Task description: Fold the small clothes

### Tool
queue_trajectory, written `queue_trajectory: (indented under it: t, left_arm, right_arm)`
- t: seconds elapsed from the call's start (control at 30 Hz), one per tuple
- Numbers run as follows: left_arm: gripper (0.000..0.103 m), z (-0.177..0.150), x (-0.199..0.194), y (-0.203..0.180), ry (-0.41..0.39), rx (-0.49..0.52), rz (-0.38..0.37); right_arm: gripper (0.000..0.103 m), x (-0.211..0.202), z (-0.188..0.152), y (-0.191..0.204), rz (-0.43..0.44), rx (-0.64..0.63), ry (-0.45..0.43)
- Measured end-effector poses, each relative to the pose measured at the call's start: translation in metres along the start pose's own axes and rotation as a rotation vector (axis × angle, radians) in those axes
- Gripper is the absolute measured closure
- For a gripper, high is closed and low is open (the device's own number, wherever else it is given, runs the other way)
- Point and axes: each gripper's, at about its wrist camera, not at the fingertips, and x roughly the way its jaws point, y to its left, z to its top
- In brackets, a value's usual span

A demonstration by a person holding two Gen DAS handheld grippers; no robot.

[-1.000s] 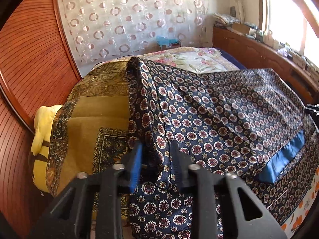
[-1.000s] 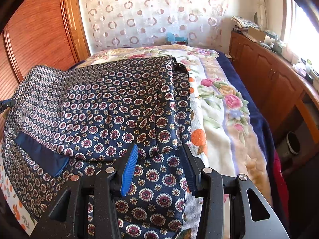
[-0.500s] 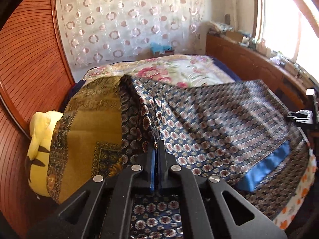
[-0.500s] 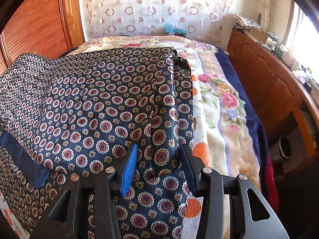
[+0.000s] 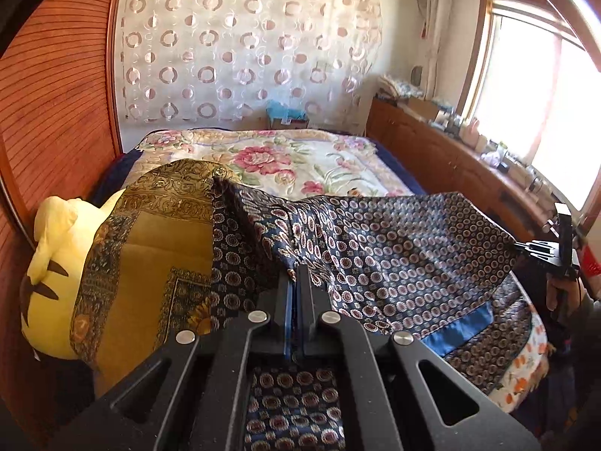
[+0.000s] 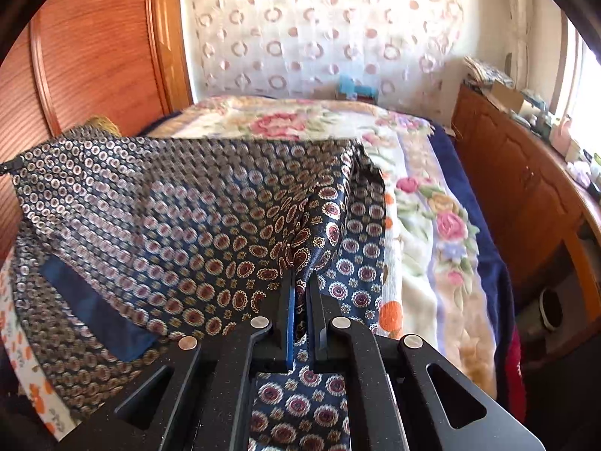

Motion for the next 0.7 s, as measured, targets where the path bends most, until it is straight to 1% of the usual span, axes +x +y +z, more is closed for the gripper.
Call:
queue_trajectory:
  t: [0.2, 0.33, 0.43, 0.6, 0.7]
  left_arm:
    - [0.101, -0.018, -0.021, 0.007, -0.008, -0.026, -0.028]
    - [0.101, -0.037, -0.029, 0.019, 0.012, -0.047, -0.025]
    - [0.101, -0.054, -0.025, 0.029, 0.04, -0.073, -0.019]
    - [0.101, -0.092, -0.005, 0.039, 0.108, -0.121, -0.02]
    - [0.101, -0.102, 0.004, 0.043, 0.125, -0.142, -0.006]
  right_arm:
    - [0.099, -0.036, -0.002, 0.006, 0.028, -0.029, -0.033]
    - [0.099, -0.059, -0.014, 0.013, 0.029, -0.059, -0.029]
    - [0.099, -0.072, -0.023, 0.016, 0.029, -0.073, -0.016]
    - [0.099, -0.071, -0.031, 0.01, 0.023, -0.066, 0.038]
    - [0.099, -0.059, -0.044, 0.005, 0.023, -0.038, 0.075]
